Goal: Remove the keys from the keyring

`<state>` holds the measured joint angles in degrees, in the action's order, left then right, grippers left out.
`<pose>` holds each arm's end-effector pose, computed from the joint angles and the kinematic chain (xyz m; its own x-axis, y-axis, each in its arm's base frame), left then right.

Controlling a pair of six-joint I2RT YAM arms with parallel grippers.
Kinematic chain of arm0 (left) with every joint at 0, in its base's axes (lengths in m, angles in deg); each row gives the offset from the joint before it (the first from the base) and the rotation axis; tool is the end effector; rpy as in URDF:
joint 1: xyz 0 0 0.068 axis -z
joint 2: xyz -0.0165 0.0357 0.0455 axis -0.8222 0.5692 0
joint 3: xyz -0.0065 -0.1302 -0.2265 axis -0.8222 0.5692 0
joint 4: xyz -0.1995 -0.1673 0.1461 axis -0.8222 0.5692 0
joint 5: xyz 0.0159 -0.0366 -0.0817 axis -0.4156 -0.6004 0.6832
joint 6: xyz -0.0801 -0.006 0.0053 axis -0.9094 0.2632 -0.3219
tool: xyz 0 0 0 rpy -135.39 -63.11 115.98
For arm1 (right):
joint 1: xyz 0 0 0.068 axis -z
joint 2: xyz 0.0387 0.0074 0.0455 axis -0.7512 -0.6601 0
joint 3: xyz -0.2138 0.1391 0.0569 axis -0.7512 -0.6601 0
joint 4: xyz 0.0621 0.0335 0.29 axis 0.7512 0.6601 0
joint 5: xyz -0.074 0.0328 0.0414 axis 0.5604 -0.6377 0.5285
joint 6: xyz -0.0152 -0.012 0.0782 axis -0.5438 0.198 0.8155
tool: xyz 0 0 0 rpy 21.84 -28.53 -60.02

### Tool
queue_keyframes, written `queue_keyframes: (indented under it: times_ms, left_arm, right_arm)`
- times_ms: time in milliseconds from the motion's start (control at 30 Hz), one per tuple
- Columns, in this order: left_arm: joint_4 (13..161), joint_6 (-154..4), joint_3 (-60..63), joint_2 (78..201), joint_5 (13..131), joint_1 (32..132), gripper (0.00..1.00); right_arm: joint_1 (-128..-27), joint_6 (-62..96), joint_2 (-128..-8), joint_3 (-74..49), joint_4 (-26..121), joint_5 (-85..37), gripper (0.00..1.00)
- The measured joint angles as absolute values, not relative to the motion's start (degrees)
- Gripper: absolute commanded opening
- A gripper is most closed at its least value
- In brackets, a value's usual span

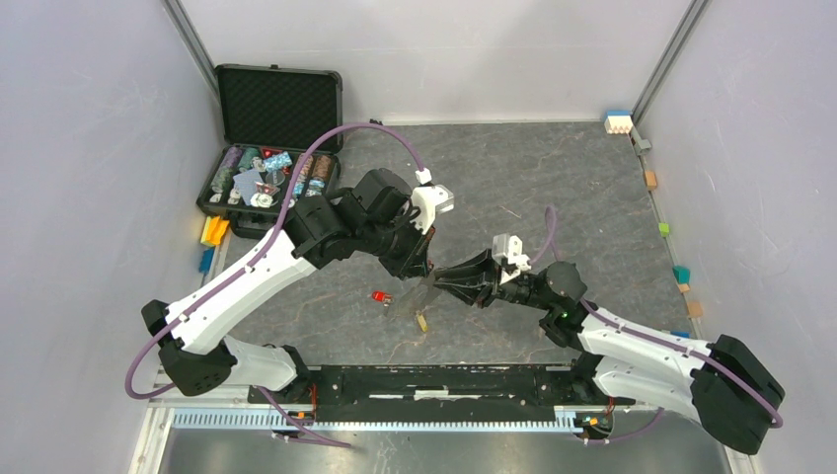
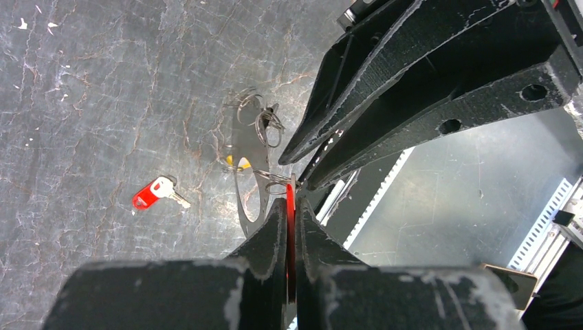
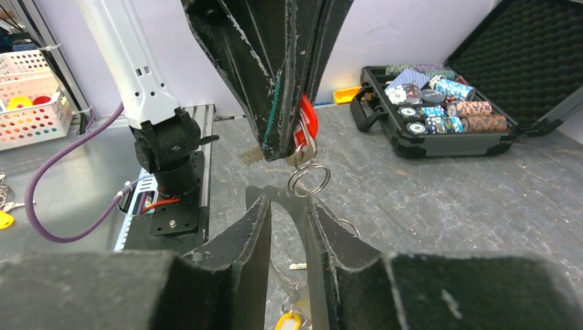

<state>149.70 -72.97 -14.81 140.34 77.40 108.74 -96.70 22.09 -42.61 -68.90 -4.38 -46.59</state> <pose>0.1773 -0.2664 0.3722 -0.5839 0.5161 -0.6267 0.7876 0.5472 -0.2832 0.1553 0.2253 0.2348 -0.0301 0.2289 -0.9730 -0.9831 0.1693 0.0702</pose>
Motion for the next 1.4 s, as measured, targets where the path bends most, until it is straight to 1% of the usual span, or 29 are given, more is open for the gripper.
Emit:
queue_keyframes:
  times_ms: [267, 600, 1133, 1200, 1400]
  left_arm:
    - [149.7, -73.0, -14.8, 140.3, 77.4, 108.7, 0.02]
    - [149.7, -73.0, -14.8, 140.3, 77.4, 108.7, 0.02]
    - [149.7, -73.0, -14.8, 140.3, 77.4, 108.7, 0.02]
    - [149.7, -73.0, -14.8, 140.3, 77.4, 108.7, 0.02]
    - [149.8, -73.0, -14.8, 140.3, 77.4, 108.7, 0.02]
  right_arm:
    - [-96.7, 23.2, -44.4, -67.9, -5.1, -46.5, 0.28]
    - [-96.7, 25.5, -46.2, -67.4, -8.2, -47.1, 0.22]
    - [-97.0, 26.7, -48.7, -66.6, -9.2, -47.1, 0.20]
    - [-97.1, 26.8, -48.9, -66.5, -9.2, -47.1, 0.17]
    - [-97.1, 27.3, -49.3, -66.3, -9.4, -47.1, 0.00]
